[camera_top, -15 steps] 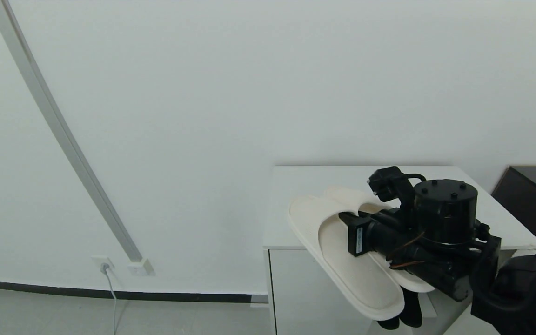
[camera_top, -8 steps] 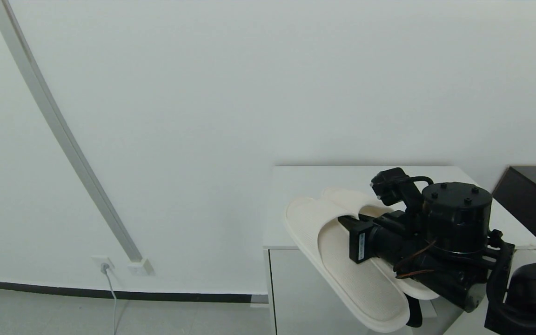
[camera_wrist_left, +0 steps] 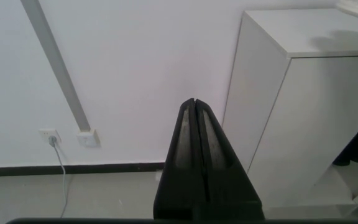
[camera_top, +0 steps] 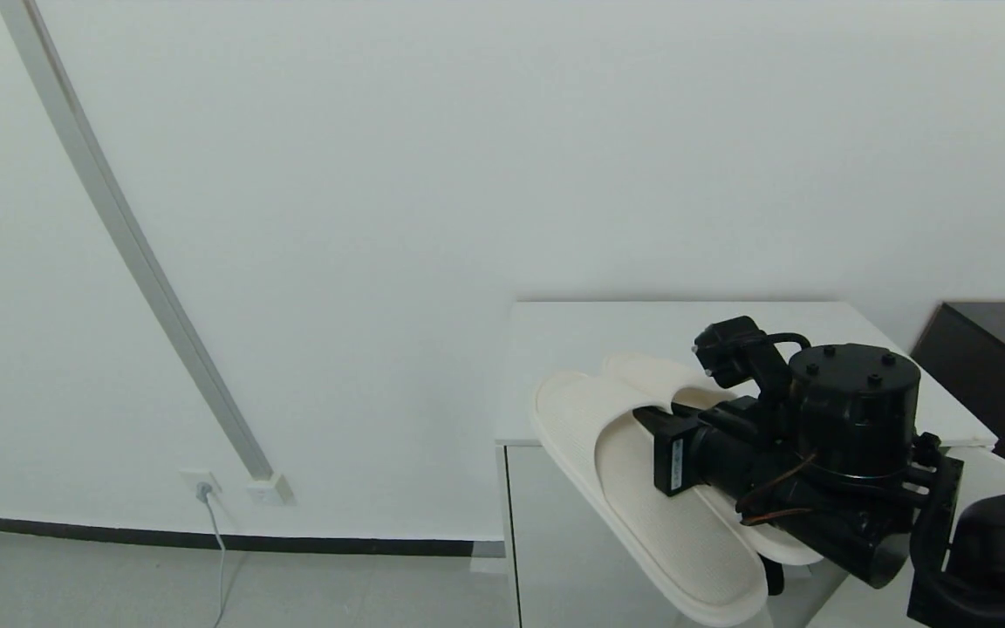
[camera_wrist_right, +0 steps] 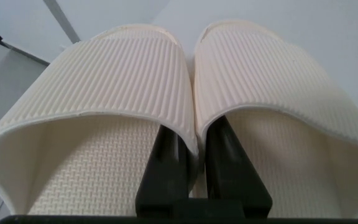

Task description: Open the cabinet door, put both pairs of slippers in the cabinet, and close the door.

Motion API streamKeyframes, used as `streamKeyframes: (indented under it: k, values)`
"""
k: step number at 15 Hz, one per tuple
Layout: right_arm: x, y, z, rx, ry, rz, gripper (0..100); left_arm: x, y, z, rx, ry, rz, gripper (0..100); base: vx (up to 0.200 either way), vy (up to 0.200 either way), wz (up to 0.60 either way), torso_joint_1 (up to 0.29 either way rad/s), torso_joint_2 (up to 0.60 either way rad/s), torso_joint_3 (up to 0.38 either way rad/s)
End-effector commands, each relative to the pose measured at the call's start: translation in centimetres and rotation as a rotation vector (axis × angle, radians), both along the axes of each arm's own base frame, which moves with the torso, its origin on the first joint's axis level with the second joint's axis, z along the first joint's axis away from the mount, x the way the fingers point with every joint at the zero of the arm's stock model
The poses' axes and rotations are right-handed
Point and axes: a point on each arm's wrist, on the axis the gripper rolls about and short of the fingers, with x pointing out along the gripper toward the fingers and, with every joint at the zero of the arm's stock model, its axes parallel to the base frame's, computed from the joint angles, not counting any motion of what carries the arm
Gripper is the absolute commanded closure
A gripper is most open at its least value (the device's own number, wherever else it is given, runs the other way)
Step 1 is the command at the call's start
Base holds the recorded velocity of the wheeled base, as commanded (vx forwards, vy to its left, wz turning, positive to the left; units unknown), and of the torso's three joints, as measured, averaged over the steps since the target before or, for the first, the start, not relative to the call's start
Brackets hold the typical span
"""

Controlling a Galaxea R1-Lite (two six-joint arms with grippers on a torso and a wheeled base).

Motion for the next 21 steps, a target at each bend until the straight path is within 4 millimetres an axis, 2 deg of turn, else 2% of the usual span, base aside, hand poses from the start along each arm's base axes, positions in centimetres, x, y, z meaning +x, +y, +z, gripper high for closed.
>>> streamKeyframes:
  k: [1,6,19,21]
  values:
    - [0.17,0.13,-0.44,-0.011,0.011,-0.001,100,0.01,0.00,0.00,0.000,0.001,0.000,100,-0.200,0.000,0.00,-0.007,0.00,0.002]
    - [0.08,0.04,-0.64,-0.016,0.015,-0.004,100,0.01,0.00,0.00,0.000,0.001,0.000,100,-0.200,0.000,0.00,-0.004,0.00,0.001]
    - [0.16,0.12,-0.96,-0.023,0.023,-0.004,100,0.01,0.00,0.02,-0.001,0.000,0.000,100,0.000,0.000,0.00,0.000,0.00,0.000]
    - [0.20,0.15,-1.03,-0.024,0.024,-0.004,100,0.01,0.00,0.00,0.000,0.001,0.000,100,0.000,-0.200,0.00,0.000,0.01,0.000]
